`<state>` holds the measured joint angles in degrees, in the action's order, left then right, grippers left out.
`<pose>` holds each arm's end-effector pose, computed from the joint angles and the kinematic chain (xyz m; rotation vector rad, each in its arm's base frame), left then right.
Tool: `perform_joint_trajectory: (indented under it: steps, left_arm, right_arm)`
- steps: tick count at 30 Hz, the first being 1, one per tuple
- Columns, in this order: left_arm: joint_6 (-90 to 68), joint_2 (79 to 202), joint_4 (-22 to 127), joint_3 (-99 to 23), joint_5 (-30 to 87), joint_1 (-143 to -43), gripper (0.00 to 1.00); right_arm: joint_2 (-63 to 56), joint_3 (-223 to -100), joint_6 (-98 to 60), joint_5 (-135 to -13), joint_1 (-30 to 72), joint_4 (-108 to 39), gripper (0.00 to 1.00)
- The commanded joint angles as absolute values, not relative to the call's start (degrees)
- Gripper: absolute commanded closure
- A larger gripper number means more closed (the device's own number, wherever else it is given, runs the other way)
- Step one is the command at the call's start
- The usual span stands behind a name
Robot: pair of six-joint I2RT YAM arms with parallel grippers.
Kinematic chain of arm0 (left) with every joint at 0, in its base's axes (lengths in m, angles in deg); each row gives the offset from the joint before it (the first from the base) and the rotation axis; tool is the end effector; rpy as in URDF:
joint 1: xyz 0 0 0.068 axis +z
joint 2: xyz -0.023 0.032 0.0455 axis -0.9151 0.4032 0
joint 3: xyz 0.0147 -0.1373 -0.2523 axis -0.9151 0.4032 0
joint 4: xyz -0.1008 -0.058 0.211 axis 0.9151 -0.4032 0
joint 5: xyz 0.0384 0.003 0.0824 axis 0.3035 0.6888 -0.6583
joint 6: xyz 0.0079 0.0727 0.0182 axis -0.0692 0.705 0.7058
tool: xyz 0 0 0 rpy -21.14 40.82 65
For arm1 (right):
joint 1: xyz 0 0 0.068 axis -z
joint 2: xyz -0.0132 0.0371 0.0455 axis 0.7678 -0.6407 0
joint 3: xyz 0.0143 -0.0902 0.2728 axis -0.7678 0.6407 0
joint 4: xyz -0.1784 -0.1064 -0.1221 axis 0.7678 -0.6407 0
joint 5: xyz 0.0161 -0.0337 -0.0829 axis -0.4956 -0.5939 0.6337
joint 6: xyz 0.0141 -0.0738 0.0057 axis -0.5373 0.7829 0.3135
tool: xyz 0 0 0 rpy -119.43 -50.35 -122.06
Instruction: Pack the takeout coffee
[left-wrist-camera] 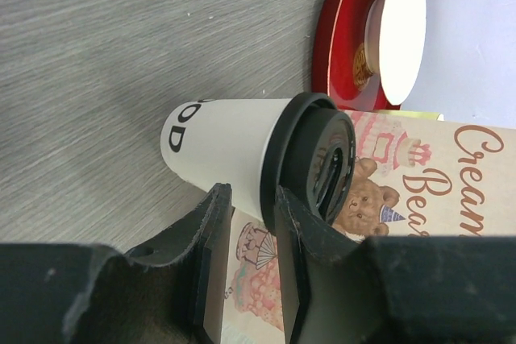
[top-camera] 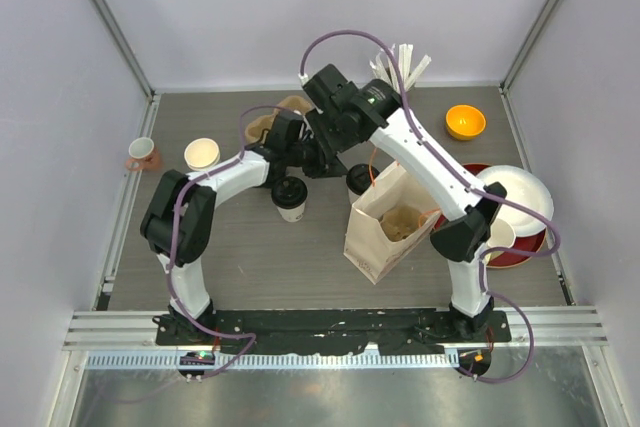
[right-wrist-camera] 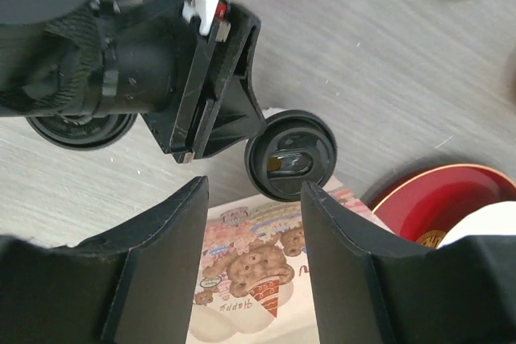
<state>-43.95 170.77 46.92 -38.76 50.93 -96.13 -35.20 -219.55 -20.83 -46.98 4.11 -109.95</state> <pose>0.3489 -0.2379 0.2340 0.0158 2.4239 -1.2608 0.2867 0.2673 0.3980 -0.6651 2.3631 -0.0116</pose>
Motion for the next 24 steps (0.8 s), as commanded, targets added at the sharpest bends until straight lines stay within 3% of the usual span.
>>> perform_joint_trajectory:
  steps: [1, 15, 24]
  left_arm:
    - [-45.6, 171.32, 51.2, -37.62, 51.11, -95.93, 0.69]
    - [-49.38, 171.14, 53.75, -36.66, 53.04, -96.1, 0.7]
    - [-50.43, 171.05, 54.02, -36.39, 53.65, -96.1, 0.71]
  right_arm:
    - [-35.71, -216.26, -20.84, -50.45, 5.24, -110.63, 0.47]
    - [-33.26, -200.81, -22.25, -52.46, 9.02, -107.12, 0.57]
    - [-31.41, -191.39, -22.16, -55.19, 11.22, -99.65, 0.59]
